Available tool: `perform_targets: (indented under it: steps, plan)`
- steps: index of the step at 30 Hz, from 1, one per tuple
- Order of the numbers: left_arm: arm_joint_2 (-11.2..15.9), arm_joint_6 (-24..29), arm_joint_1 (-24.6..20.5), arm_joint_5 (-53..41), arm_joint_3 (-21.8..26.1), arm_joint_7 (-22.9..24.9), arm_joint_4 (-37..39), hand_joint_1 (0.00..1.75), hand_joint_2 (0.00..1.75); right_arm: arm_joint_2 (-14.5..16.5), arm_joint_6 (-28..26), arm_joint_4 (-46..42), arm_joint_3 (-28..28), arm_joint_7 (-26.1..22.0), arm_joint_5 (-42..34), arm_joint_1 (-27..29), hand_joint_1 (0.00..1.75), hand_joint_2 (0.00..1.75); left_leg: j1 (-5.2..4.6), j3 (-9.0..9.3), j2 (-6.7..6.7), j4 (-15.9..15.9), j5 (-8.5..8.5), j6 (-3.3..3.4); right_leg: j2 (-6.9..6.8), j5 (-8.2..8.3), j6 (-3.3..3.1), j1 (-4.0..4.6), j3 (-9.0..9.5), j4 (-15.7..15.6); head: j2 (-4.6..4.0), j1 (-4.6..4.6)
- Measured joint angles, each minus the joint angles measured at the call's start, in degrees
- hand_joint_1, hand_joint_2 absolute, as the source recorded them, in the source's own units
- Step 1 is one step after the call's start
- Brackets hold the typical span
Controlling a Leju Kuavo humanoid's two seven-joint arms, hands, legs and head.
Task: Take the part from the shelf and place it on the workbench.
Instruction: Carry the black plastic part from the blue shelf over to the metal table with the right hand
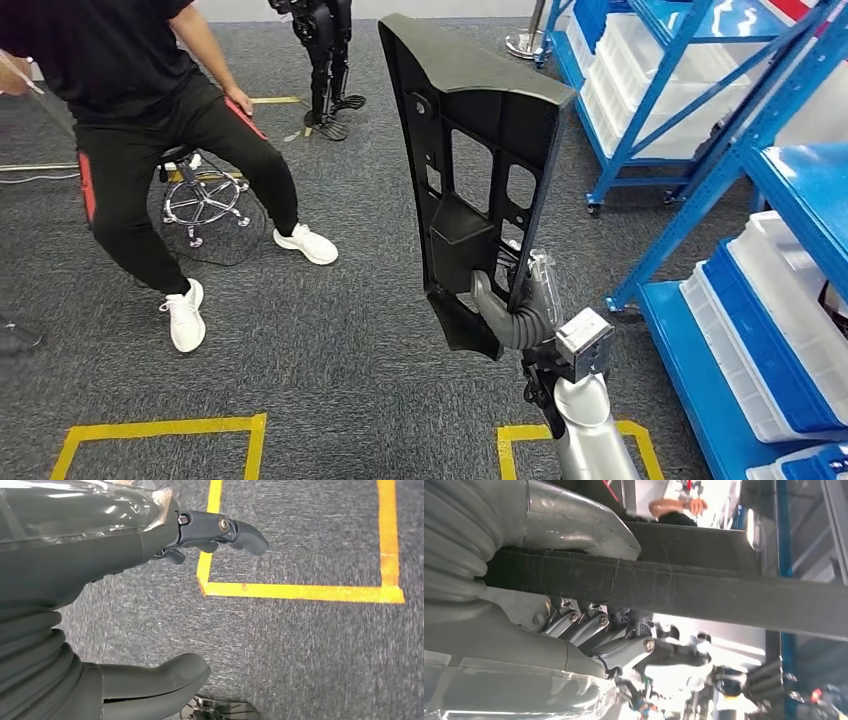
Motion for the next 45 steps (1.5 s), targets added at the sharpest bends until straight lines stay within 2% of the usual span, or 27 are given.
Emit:
perform_targets:
  steps: [1, 2, 4, 6, 9, 11, 13, 15, 16, 17, 18, 20, 21, 23, 25, 27, 30, 31, 32, 33, 35, 36, 38, 40, 42, 44, 45]
  plan:
    - [0.0, 0.0, 0.0, 0.0, 0.2, 0.1, 0.0, 0.00, 1.75, 0.0, -0.1, 0.2, 0.0, 0.1, 0.0, 0.0, 1.75, 1.75, 0.02, 0.01, -0.77, 0.0, -0.01, -0.01, 0.13, -0.28, 0.33, -0.15, -1.07, 1.7, 0.00, 0.00]
    - [0.0, 0.0, 0.1, 0.0, 0.3, 0.1, 0.0, 0.00, 1.75, -0.1, -0.1, 0.3, 0.0, 0.1, 0.0, 0.0, 1.75, 1.75, 0.07, 0.05, -1.51, 0.1, -0.03, -0.06, 0.20, 0.42, 0.86, -0.30, -1.00, 1.1, 0.00, 0.00]
    - [0.0, 0.1, 0.2, 0.0, 0.4, 0.3, 0.0, 0.00, 1.75, -0.1, -0.4, 0.4, 0.1, 0.3, 0.1, 0.0, 1.75, 1.75, 0.26, 0.14, -2.95, 0.3, -0.20, -0.38, 0.93, 3.78, 2.19, -0.82, 2.14, -6.0, 0.00, 0.00]
    - [0.1, 0.2, 0.2, -0.1, 0.5, 0.4, 0.0, 0.00, 1.75, 0.0, -0.6, 0.5, 0.1, 0.4, 0.1, 0.0, 1.75, 1.75, 0.25, -0.10, -4.15, 1.0, -0.57, -1.08, 2.21, 6.26, 2.45, -1.10, 5.24, -12.6, 0.00, 0.07]
    - [0.2, 0.3, 0.6, -0.1, 0.5, 0.5, 0.0, 0.00, 1.75, 0.0, -0.6, 0.5, 0.3, 0.5, 0.1, 0.1, 1.75, 1.75, 0.33, -0.64, -5.06, 1.2, -0.65, -2.08, 2.07, 6.80, 1.03, -0.86, 6.08, -14.2, 0.00, 0.05]
    - [0.3, 0.4, 0.8, -0.1, 0.6, 0.5, 0.0, 0.00, 1.75, 0.0, -0.7, 0.5, 0.5, 0.5, 0.1, 0.0, 1.75, 1.75, 0.44, -1.20, -3.39, 2.2, -1.41, -2.62, 1.41, 6.96, 0.25, -0.99, 6.21, -14.3, 0.00, -0.06]
    - [0.3, 0.6, 0.7, -0.1, 0.6, 0.5, 0.0, 0.00, 1.75, 0.1, -0.7, 0.5, 0.6, 0.5, 0.1, 0.1, 1.75, 1.75, 0.53, -3.67, -0.53, 7.4, -4.25, -3.11, 0.50, 6.87, -0.47, -0.96, 6.36, -14.5, 0.00, -0.27]
    - [0.2, 0.8, 0.6, -0.2, 0.7, 0.7, 0.0, 0.00, 1.75, 0.1, -0.7, 0.5, 0.7, 0.5, 0.1, 0.4, 1.75, 1.75, 0.77, -7.60, 0.66, 14.8, -7.33, -3.45, -0.63, 6.65, -0.89, -0.69, 6.42, -14.5, 0.00, -0.37]
    - [0.2, 0.8, 0.7, -0.1, 0.7, 0.8, 0.0, 0.00, 1.75, 0.1, -0.8, 0.5, 0.7, 0.5, 0.2, 0.5, 1.75, 1.75, 0.87, -8.91, 0.82, 17.0, -7.76, -3.53, -1.18, 6.56, -0.99, -0.59, 6.45, -14.5, 0.00, -0.37]
    - [0.2, 0.9, 0.8, -0.1, 0.8, 0.9, 0.0, 0.00, 1.75, 0.1, -0.8, 0.5, 0.8, 0.5, 0.1, 0.6, 1.75, 1.75, 0.92, -9.16, 0.97, 17.1, -7.09, -3.54, -1.72, 6.48, -1.07, -0.52, 6.52, -14.5, 0.00, -0.38]
    - [0.2, 0.9, 0.8, -0.1, 0.9, 1.0, 0.0, 0.00, 1.75, 0.1, -0.8, 0.5, 0.9, 0.5, 0.1, 0.6, 1.75, 1.75, 0.94, -8.20, 1.22, 14.9, -5.47, -3.45, -2.21, 6.37, -1.09, -0.48, 6.65, -14.5, 0.00, -0.37]
    - [0.3, 1.0, 0.8, -0.1, 0.9, 1.1, 0.0, 0.00, 1.75, 0.1, -0.9, 0.5, 1.1, 0.5, 0.1, 0.5, 1.75, 1.75, 0.70, -4.25, 2.90, 7.1, -1.86, -3.04, -3.12, 6.05, -0.93, -0.30, 7.00, -14.5, 0.00, -0.37]
    - [0.4, 1.0, 0.7, -0.1, 0.9, 1.1, 0.0, 0.00, 1.75, 0.1, -0.9, 0.5, 1.2, 0.5, 0.0, 0.4, 1.75, 1.75, 0.47, -2.68, 3.65, 4.1, -0.87, -2.78, -3.52, 5.86, -0.71, -0.11, 7.12, -14.4, 0.00, -0.33]
    - [0.4, 1.0, 0.6, -0.2, 0.9, 1.1, 0.0, 0.00, 1.75, 0.1, -1.0, 0.5, 1.3, 0.4, 0.0, 0.4, 1.75, 1.75, -0.07, -1.71, 4.07, 1.9, -0.76, -2.30, -4.29, 5.59, -0.23, 0.16, 7.27, -14.5, 0.00, -0.23]
    - [0.4, 1.0, 0.7, -0.2, 1.0, 1.2, 0.0, 0.00, 1.75, 0.2, -1.1, 0.5, 1.4, 0.4, 0.0, 0.3, 1.75, 1.75, -0.12, -1.45, 2.91, 1.4, -0.55, -1.61, -4.76, 5.32, 0.34, 0.14, 7.50, -14.5, 0.00, -0.15]
    - [0.4, 1.2, 0.7, -0.2, 1.2, 1.2, 0.0, 0.00, 1.75, 0.3, -1.2, 0.5, 1.5, 0.3, 0.0, 0.3, 1.75, 1.75, 0.18, -0.77, 1.86, 0.6, -0.14, -0.88, -3.13, 4.05, 0.59, 0.08, 6.79, -12.3, 0.00, -0.10]
    - [0.4, 1.7, 0.5, -0.2, 1.5, 1.2, 0.0, 0.00, 1.75, 0.2, -1.3, 0.6, 1.5, 0.2, 0.0, 0.6, 1.75, 1.75, 0.38, -0.47, 0.11, 0.4, 0.00, -0.38, -0.17, -0.06, 0.15, -0.15, 1.38, -1.7, 0.00, 0.17]
    - [0.4, 1.8, 0.5, -0.2, 1.6, 1.2, 0.0, 0.00, 1.75, 0.1, -1.4, 0.7, 1.5, 0.2, 0.0, 0.8, 1.75, 1.75, 0.38, -0.46, -0.58, 0.4, -0.02, -0.36, 0.07, -0.75, 0.28, -0.19, -0.29, 1.0, 0.00, 0.22]
    - [0.3, 1.9, 0.6, -0.2, 1.6, 1.2, 0.0, 0.00, 1.75, 0.1, -1.4, 0.8, 1.5, 0.2, 0.0, 0.9, 1.75, 1.75, 0.39, -0.44, -1.28, 0.4, -0.04, -0.37, 0.18, -0.52, 0.64, -0.24, -1.05, 1.8, 0.00, 0.22]
    - [0.2, 1.9, 0.6, -0.2, 1.7, 1.2, 0.0, 0.00, 1.75, 0.0, -1.4, 0.9, 1.5, 0.2, 0.0, 0.9, 1.75, 1.75, 0.41, -0.38, -1.99, 0.4, -0.06, -0.42, 0.29, 0.66, 1.17, -0.29, -0.59, 0.2, 0.00, 0.23]
    - [0.0, 1.9, 0.7, -0.2, 1.8, 1.2, 0.0, 0.00, 1.75, 0.0, -1.5, 0.9, 1.5, 0.2, 0.0, 0.8, 1.75, 1.75, 0.43, -0.33, -3.34, 0.6, -0.19, -0.68, 1.64, 4.28, 2.21, -0.69, 2.67, -7.7, 0.00, 0.25]
    - [0.0, 1.9, 0.6, -0.2, 1.9, 1.2, 0.0, 0.00, 1.75, -0.1, -1.5, 1.0, 1.5, 0.2, 0.0, 0.7, 1.75, 1.75, 0.34, -0.40, -3.97, 0.8, -0.34, -0.95, 2.46, 5.75, 2.27, -0.87, 4.26, -11.2, 0.00, 0.27]
    - [-0.1, 1.8, 0.6, -0.2, 1.9, 1.1, 0.0, 0.00, 1.75, -0.1, -1.7, 1.1, 1.5, 0.2, 0.0, 0.6, 1.75, 1.75, 0.22, -0.70, -4.88, 1.1, -0.51, -1.60, 3.46, 6.94, 1.67, -0.97, 5.65, -14.3, 0.00, 0.23]
    - [-0.1, 1.7, 0.8, -0.2, 1.9, 1.0, 0.0, 0.00, 1.75, -0.1, -1.7, 1.1, 1.5, 0.2, 0.0, 0.5, 1.75, 1.75, 0.40, -0.90, -5.18, 1.2, -0.55, -2.22, 2.61, 7.13, 0.77, -0.91, 5.83, -14.4, 0.00, 0.16]
    - [0.0, 1.7, 0.8, -0.2, 1.9, 1.0, 0.0, 0.00, 1.75, 0.0, -1.8, 1.1, 1.6, 0.2, -0.1, 0.3, 1.75, 1.75, 0.49, -1.69, -2.97, 2.9, -1.72, -2.83, 1.67, 7.23, -0.06, -1.11, 6.12, -14.6, 0.00, -0.04]
    - [-0.1, 1.7, 0.6, -0.3, 1.9, 1.0, 0.0, 0.00, 1.75, 0.0, -1.8, 1.1, 1.6, 0.2, -0.1, 0.4, 1.75, 1.75, 0.60, -4.46, -0.09, 8.7, -4.84, -3.34, 0.55, 7.07, -0.68, -1.03, 6.31, -14.7, 0.00, -0.32]
    - [-0.1, 1.7, 0.6, -0.4, 1.9, 1.0, 0.0, 0.00, 1.75, 0.0, -1.8, 1.1, 1.6, 0.2, -0.1, 0.5, 1.75, 1.75, 0.78, -6.43, 0.49, 12.4, -6.47, -3.56, -0.06, 6.95, -0.84, -0.92, 6.34, -14.7, 0.00, -0.41]
